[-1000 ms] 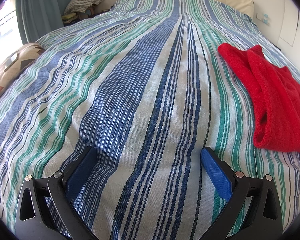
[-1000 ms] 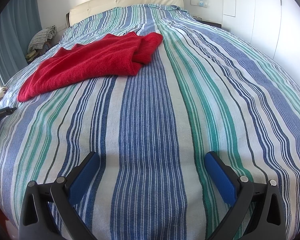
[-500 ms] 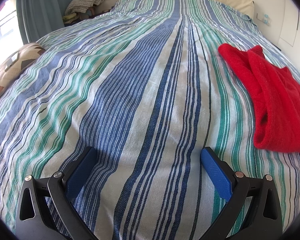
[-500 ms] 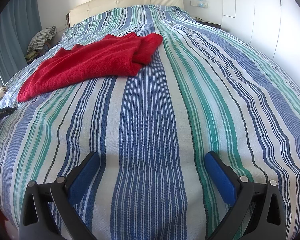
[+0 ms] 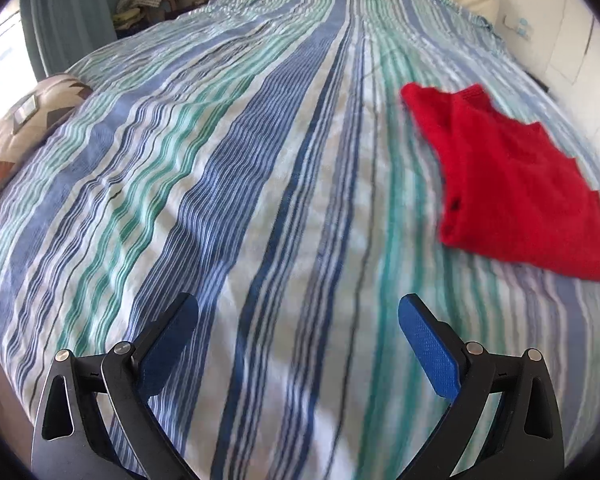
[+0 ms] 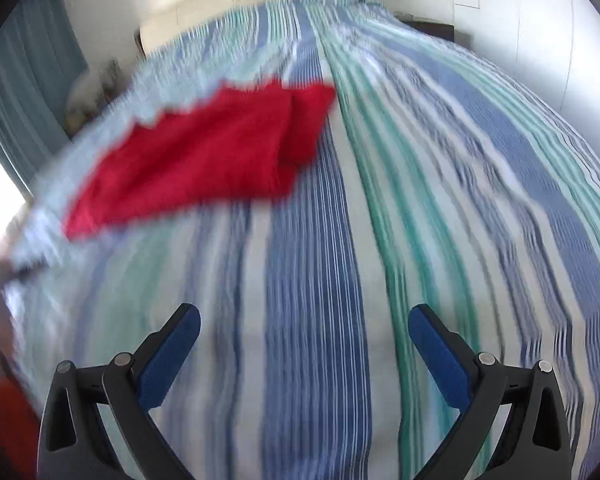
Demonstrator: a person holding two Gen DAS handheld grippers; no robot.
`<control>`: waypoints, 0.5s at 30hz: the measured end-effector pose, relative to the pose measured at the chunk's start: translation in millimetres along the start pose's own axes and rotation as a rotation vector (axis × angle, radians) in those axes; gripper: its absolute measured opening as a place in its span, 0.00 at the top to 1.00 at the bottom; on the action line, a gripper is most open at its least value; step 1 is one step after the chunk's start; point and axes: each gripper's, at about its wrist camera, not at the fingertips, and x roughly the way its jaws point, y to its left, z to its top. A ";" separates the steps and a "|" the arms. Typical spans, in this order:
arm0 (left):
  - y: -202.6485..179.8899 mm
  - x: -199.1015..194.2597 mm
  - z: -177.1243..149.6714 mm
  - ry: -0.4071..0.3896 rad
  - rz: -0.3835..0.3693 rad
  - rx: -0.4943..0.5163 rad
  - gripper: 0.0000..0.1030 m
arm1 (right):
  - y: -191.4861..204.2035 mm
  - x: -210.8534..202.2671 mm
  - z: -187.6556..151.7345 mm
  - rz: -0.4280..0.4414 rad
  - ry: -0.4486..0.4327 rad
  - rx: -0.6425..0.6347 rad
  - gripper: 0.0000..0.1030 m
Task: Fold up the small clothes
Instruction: 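Grasp the edge of the folded red sweater with the right gripper and lift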
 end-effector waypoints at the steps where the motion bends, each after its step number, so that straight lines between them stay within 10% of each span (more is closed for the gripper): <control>1: -1.9 -19.2 -9.0 -0.023 -0.040 -0.028 0.02 | -7.1 -3.3 20.0 0.011 -0.032 0.029 0.01; 7: -19.3 -58.2 -50.7 -0.121 -0.219 -0.116 0.01 | -50.2 69.7 120.7 0.207 0.080 0.280 0.16; 12: -34.3 -39.0 -53.6 -0.117 -0.156 0.028 0.02 | -52.5 149.1 135.0 0.341 0.247 0.490 0.16; 14: -36.3 -36.3 -52.1 -0.125 -0.133 0.056 0.02 | -37.4 154.2 135.9 0.341 0.253 0.455 0.39; 15: -33.3 -36.1 -51.3 -0.129 -0.140 0.051 0.02 | -26.9 151.4 142.7 0.242 0.253 0.404 0.88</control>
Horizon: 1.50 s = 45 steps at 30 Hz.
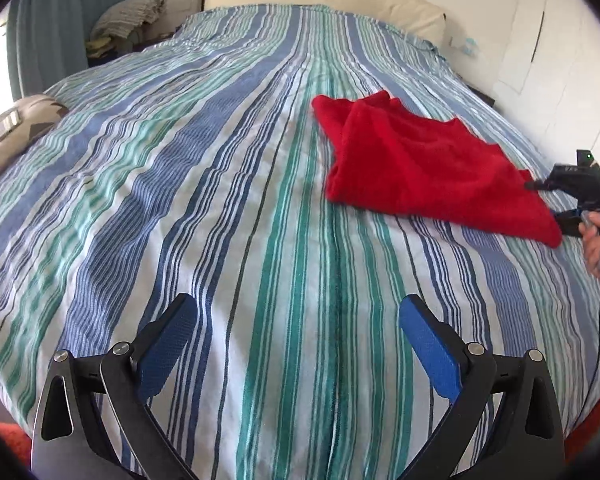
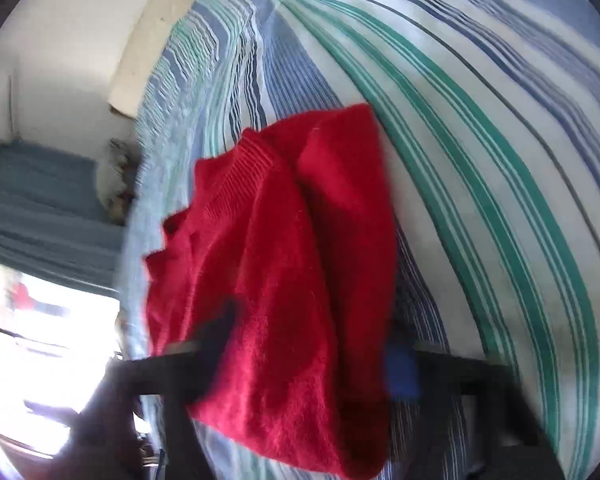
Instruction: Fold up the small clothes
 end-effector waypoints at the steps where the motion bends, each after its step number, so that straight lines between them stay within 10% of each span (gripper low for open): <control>1: 2.8 -0.6 1.6 -0.003 -0.012 -0.015 0.02 | 9.6 -4.6 -5.7 -0.048 -0.027 -0.003 0.89; 8: 23.8 7.7 6.9 0.053 -0.093 -0.142 0.02 | 168.9 -22.3 -16.0 -0.125 -0.080 -0.312 0.89; 16: 48.5 7.5 9.5 0.051 -0.060 -0.216 0.02 | 304.2 97.3 -83.6 -0.156 0.034 -0.567 0.89; 20: 59.5 10.1 6.8 0.074 -0.037 -0.244 0.02 | 301.9 151.5 -99.8 0.002 0.204 -0.466 0.52; 25: 69.5 8.0 10.7 0.075 -0.050 -0.283 0.02 | 294.4 81.0 -90.6 0.311 0.141 -0.409 0.47; 29: 72.4 10.6 12.9 0.083 -0.076 -0.314 0.02 | 275.1 52.0 -86.4 0.145 0.051 -0.525 0.48; 35: 72.5 9.8 11.7 0.071 -0.033 -0.301 0.02 | 259.4 125.8 -179.2 0.001 0.204 -0.773 0.68; 40: 78.5 11.4 8.3 0.082 -0.007 -0.313 0.02 | 265.2 120.3 -223.2 -0.054 0.169 -0.939 0.42; 45: 78.5 14.9 11.9 0.083 -0.022 -0.327 0.02 | 254.3 37.9 -221.0 0.097 0.120 -1.012 0.34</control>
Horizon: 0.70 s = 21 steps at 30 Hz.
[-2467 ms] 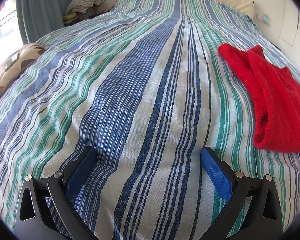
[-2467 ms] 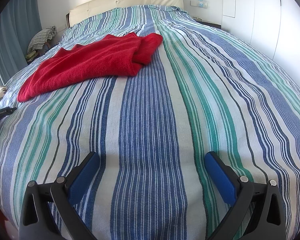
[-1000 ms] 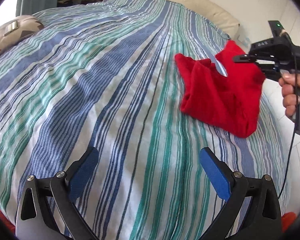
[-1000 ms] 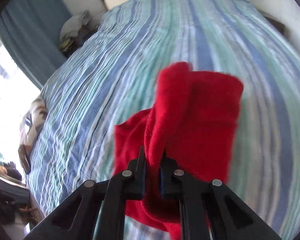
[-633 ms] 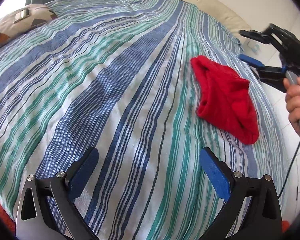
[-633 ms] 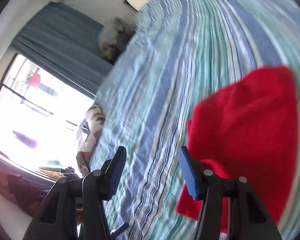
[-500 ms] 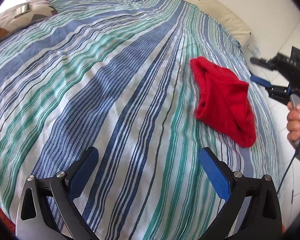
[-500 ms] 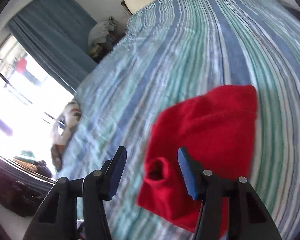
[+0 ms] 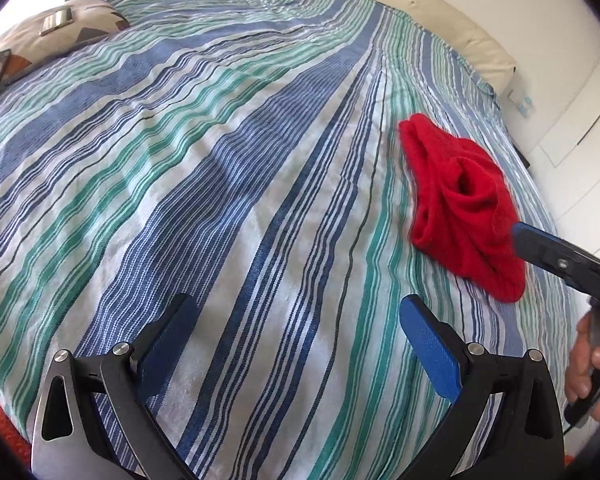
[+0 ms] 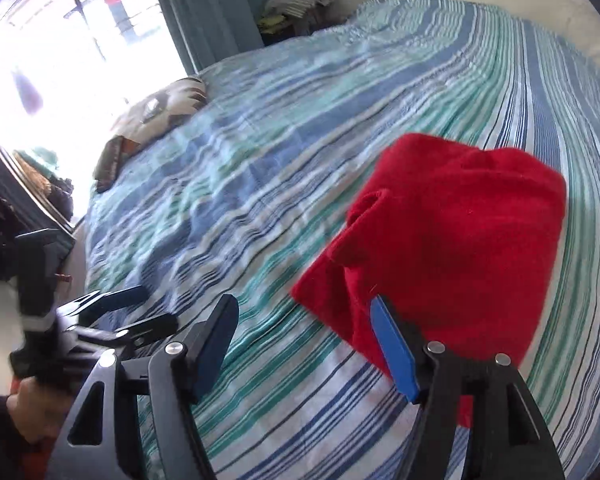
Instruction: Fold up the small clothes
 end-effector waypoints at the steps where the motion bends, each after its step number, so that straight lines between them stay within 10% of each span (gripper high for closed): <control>1: -1.1 0.9 -0.1 0.002 -0.004 -0.001 0.02 | -1.4 -8.4 -3.6 0.002 -0.023 0.015 0.34; 8: -10.0 3.7 -5.8 0.001 0.020 0.047 0.02 | -21.3 20.9 4.3 -0.071 -0.141 0.146 0.34; 13: -9.2 7.2 -7.4 0.012 0.039 0.048 0.02 | 19.6 103.3 -0.2 -0.079 0.047 -0.009 0.34; 21: -9.1 1.3 -4.7 0.013 0.001 0.035 0.02 | -16.7 -23.8 -27.6 -0.081 -0.192 0.136 0.34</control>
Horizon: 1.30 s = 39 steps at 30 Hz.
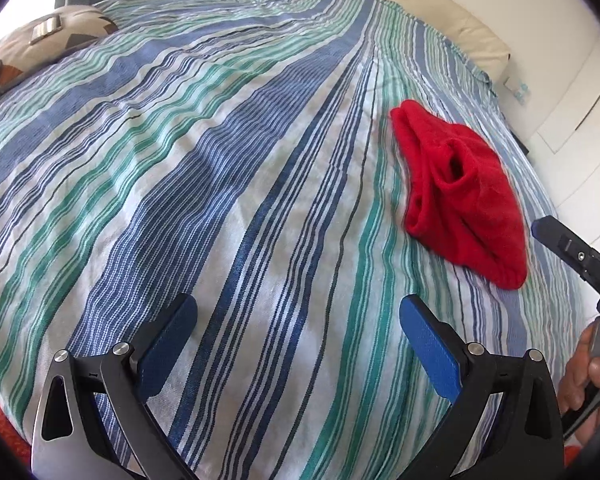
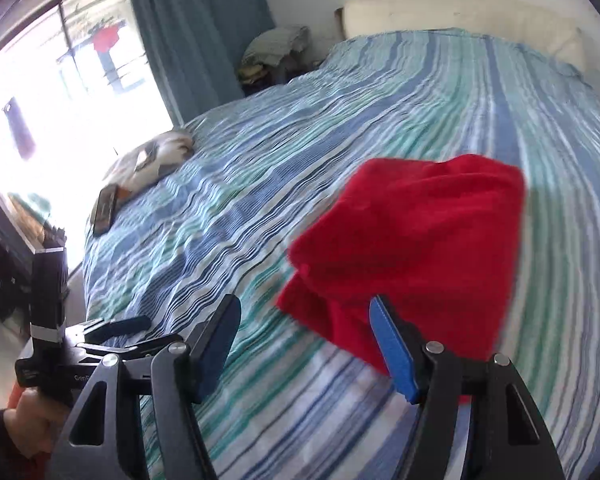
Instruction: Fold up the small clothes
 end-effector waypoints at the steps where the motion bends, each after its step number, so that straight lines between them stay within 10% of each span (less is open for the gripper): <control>1: -2.0 -2.6 0.6 -0.006 -0.013 0.000 0.02 | -15.2 -4.0 -0.4 -0.018 -0.004 0.046 0.34; 6: -39.3 -13.9 30.6 -0.012 -0.146 0.051 0.02 | -59.7 48.7 -28.5 -0.007 0.198 0.187 0.34; 12: -111.6 23.5 119.3 0.047 -0.363 0.067 0.01 | -79.1 -2.8 -1.0 -0.032 0.016 0.266 0.30; 19: -146.1 153.7 129.7 0.239 -0.060 0.324 0.02 | -165.2 19.5 22.3 -0.015 0.046 0.470 0.24; 24: -135.1 164.4 125.3 0.253 -0.106 0.291 0.00 | -166.0 88.1 12.4 0.125 0.133 0.514 0.24; 29: -128.0 178.0 125.4 0.301 -0.170 0.248 0.00 | -147.7 95.9 16.4 0.085 0.125 0.487 0.63; 30: -126.4 176.6 129.4 0.301 -0.190 0.221 0.06 | -143.0 91.8 21.7 0.066 0.117 0.468 0.65; 32: -129.6 168.2 137.0 0.309 -0.290 0.194 0.73 | -130.8 83.1 35.2 0.053 0.097 0.414 0.68; 39: -171.0 77.2 198.1 0.107 -0.358 0.247 0.79 | -102.8 17.6 122.9 0.073 -0.087 0.270 0.69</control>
